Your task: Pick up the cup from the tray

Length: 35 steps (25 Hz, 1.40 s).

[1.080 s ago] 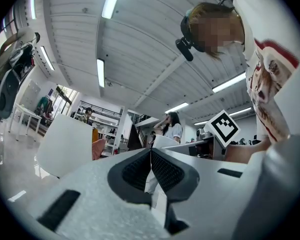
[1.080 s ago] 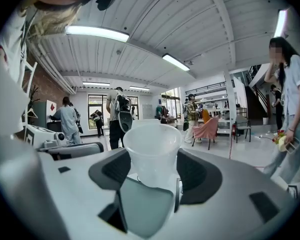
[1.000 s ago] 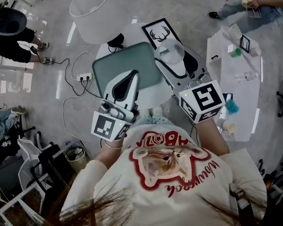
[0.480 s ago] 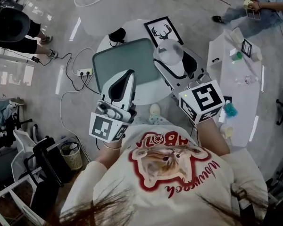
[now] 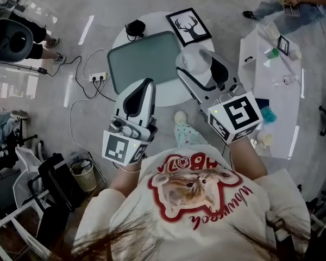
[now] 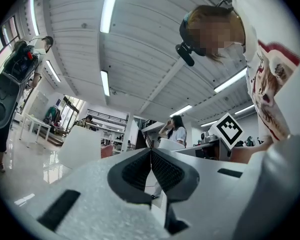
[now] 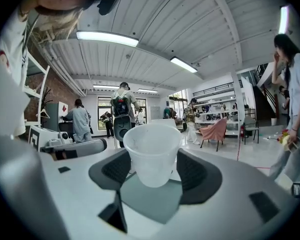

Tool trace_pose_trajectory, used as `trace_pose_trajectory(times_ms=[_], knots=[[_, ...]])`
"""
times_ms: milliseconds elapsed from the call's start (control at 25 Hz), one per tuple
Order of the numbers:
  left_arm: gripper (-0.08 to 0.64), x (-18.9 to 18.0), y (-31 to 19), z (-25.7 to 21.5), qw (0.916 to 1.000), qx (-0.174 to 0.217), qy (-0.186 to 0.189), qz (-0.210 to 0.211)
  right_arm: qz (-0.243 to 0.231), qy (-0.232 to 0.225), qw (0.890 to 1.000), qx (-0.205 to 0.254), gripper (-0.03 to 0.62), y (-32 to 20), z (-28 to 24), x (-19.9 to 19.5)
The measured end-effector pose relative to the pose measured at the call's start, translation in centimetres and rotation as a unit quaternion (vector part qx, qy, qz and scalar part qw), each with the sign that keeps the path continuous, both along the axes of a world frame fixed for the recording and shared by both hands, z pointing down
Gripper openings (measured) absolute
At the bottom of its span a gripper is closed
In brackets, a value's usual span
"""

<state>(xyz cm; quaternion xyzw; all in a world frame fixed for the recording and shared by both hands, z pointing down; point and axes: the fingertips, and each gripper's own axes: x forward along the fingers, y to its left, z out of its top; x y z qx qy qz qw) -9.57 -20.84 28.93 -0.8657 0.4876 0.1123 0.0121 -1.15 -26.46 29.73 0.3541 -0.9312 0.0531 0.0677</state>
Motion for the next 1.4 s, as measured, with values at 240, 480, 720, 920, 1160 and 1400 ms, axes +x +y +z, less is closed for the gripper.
trace_pose_trajectory(times_ms=[240, 480, 720, 920, 1160, 1400], knots=[[0.015, -0.6, 5.9, 0.5, 0.9999, -0.006, -0.005, 0.008, 0.007, 0.003, 1.000, 0.005, 0.301, 5.5, 0.1, -0.6], [0.014, -0.9, 12.4, -0.4, 0.9998, 0.003, -0.009, 0.018, 0.020, 0.003, 1.000, 0.018, 0.301, 11.7, -0.9, -0.9], [0.014, -1.1, 17.6, -0.8, 0.9996, 0.010, -0.007, 0.026, 0.027, 0.001, 0.999, 0.022, 0.301, 17.2, -1.4, -1.1], [0.014, -1.1, 20.6, -1.4, 0.9994, 0.014, -0.004, 0.030, 0.028, 0.002, 0.999, 0.023, 0.301, 20.5, -1.9, -1.4], [0.014, -0.8, 22.7, -1.4, 0.9991, 0.015, 0.000, 0.039, 0.025, 0.007, 0.999, 0.038, 0.301, 22.8, -2.3, -1.4], [0.015, -0.2, 24.1, -1.4, 0.9988, 0.014, 0.003, 0.046, 0.033, 0.011, 0.999, 0.033, 0.301, 24.5, -2.2, -0.9]])
